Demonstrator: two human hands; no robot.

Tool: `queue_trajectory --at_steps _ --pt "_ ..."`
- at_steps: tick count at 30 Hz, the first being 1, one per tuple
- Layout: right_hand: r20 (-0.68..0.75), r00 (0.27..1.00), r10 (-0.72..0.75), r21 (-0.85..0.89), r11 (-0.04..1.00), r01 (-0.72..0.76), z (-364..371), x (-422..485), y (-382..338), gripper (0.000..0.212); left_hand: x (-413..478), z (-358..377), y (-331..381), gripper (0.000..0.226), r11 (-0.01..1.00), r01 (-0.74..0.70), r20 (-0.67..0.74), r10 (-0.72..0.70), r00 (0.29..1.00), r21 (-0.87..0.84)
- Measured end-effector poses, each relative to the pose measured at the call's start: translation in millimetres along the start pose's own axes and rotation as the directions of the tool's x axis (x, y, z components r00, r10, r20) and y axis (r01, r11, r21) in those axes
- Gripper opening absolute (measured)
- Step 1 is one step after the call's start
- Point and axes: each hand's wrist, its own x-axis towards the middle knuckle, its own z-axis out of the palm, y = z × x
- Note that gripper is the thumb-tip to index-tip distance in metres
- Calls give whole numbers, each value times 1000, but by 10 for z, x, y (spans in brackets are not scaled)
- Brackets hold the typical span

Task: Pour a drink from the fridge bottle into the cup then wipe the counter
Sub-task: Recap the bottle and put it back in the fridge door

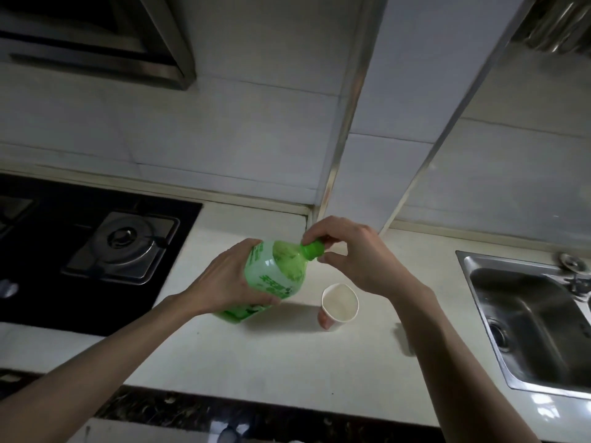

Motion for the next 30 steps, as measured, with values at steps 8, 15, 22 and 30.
queue_trajectory --at_steps 8,15,22,30 --pt "86 994 -65 97 994 56 60 237 -225 34 -168 -287 -181 77 980 83 164 -53 985 -179" --pt "174 985 9 1 1000 -10 18 449 -468 34 -227 -573 -275 72 961 103 226 -44 973 -258" --pt "25 996 85 -227 971 -77 221 533 -631 55 -252 -675 -296 74 966 66 194 -17 981 -250" --pt "-72 979 191 -302 931 -204 411 531 -752 73 -308 -722 -408 79 974 32 156 3 988 -224"
